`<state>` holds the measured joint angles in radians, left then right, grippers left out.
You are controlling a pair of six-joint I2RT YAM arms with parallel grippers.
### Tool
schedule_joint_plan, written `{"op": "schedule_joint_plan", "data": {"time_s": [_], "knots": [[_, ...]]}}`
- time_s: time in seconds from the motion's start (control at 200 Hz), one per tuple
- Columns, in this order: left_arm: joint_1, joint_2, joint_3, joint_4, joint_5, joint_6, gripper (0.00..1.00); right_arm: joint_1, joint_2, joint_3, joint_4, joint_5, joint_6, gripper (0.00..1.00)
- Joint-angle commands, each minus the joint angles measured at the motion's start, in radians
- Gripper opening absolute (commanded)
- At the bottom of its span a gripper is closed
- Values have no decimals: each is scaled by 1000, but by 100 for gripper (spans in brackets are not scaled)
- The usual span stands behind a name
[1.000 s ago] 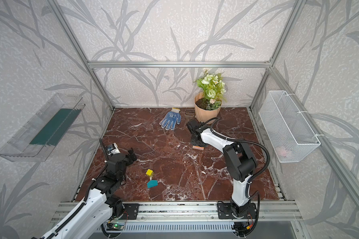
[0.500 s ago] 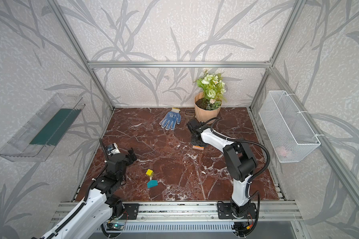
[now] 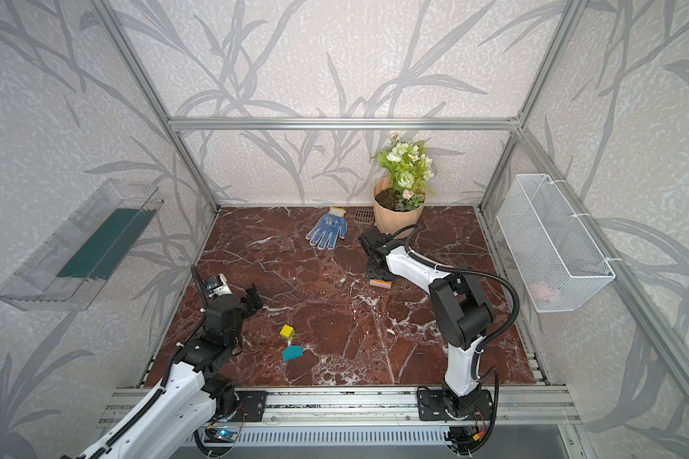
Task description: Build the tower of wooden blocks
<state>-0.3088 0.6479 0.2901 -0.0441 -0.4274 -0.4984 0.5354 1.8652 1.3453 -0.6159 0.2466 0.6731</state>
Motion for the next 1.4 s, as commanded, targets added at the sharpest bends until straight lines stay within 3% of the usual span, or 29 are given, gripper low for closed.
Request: {"op": "schedule_joint_plan", "data": {"time_s": [0.0, 0.175, 0.345, 0.61, 0.795, 0.96, 1.125, 1.399], "knots": [[-29, 16, 4, 52, 100, 59, 88, -3, -92, 15, -28, 27, -19, 52], [-195, 78, 45, 107, 206, 125, 88, -20, -166, -9, 12, 106, -61, 56], [-296, 167, 61, 214, 363, 161, 90, -104, -164, 22, 9, 69, -112, 53], [-389, 524, 143, 527, 556, 43, 91, -201, 60, 229, -128, -91, -236, 43], [-500, 830, 339, 562, 564, 15, 88, -212, 152, 295, -143, -166, -289, 41], [-549, 1016, 471, 590, 581, -35, 87, -213, 177, 302, -140, -190, -300, 40], [-578, 1149, 610, 489, 568, -55, 84, -212, 197, 306, -134, -210, -303, 40], [-587, 1261, 718, 352, 447, -69, 83, -212, 220, 301, -129, -223, -305, 39]]}}
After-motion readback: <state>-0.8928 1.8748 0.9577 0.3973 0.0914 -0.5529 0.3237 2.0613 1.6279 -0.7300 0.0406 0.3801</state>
